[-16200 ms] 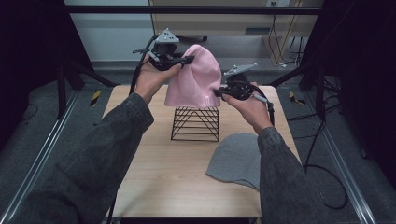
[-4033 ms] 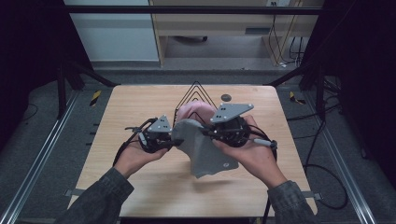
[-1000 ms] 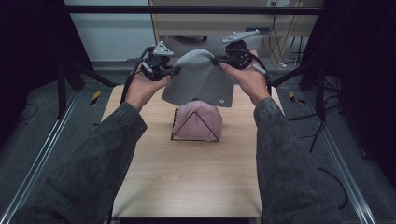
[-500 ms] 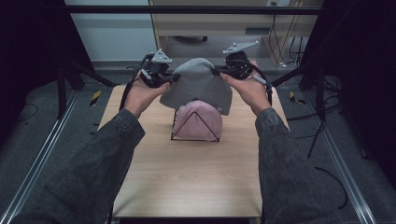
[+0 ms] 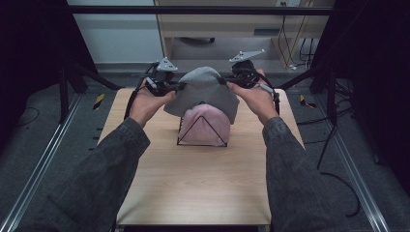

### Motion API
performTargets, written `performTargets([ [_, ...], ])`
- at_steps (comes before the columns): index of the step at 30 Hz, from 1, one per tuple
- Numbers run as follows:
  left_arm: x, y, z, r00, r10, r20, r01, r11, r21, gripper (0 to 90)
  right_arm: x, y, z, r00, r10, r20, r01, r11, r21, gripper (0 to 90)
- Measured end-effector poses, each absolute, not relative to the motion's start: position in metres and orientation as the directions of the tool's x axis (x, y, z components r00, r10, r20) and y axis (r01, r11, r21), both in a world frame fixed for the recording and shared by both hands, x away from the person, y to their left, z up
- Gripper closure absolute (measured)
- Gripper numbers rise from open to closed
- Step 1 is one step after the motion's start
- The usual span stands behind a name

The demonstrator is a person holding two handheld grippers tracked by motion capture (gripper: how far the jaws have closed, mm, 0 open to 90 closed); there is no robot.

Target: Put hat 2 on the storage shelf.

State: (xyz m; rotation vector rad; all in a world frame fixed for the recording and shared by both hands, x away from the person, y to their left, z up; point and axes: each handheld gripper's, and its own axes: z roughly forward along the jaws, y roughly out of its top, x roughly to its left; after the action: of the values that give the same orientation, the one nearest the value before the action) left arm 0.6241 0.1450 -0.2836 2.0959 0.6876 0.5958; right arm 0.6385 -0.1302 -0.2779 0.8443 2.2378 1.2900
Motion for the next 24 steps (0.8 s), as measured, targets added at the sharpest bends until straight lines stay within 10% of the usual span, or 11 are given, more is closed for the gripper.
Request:
performTargets([
  [24, 0.628, 0.148, -0.332, 0.735, 0.668, 0.114, 0.336, -0.505, 0.795, 86.8, 0.637, -0.123, -0.329, -0.712, 0.701, -0.045, 0.361, 0.420, 0.833, 85.0],
])
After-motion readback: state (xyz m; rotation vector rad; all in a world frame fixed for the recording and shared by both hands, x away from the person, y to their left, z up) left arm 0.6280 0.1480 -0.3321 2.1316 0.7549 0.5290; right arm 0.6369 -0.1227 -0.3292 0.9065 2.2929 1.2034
